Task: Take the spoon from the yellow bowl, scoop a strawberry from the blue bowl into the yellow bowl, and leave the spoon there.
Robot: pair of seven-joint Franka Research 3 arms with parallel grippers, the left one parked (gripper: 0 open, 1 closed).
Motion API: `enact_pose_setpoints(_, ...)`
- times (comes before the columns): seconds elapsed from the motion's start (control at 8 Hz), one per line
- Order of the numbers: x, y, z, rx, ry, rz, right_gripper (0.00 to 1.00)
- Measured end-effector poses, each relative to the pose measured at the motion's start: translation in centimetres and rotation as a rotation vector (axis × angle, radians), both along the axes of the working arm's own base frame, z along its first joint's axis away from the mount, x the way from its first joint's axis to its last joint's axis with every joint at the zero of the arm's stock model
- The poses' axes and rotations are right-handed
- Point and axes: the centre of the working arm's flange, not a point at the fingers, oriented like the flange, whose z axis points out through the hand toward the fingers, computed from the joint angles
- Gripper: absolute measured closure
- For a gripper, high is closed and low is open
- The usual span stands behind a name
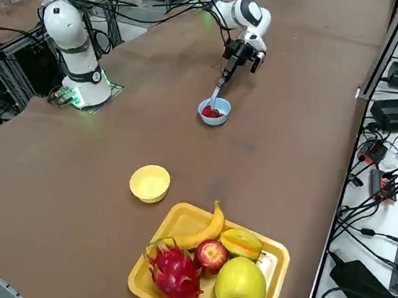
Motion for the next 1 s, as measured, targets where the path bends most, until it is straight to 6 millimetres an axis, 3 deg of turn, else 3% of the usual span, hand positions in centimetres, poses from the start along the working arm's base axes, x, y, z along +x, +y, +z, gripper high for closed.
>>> enact_pose_setpoints(1.0, -0.7, 1.4, -0.1, -0.041, -0.017, 0.043, 0.89)
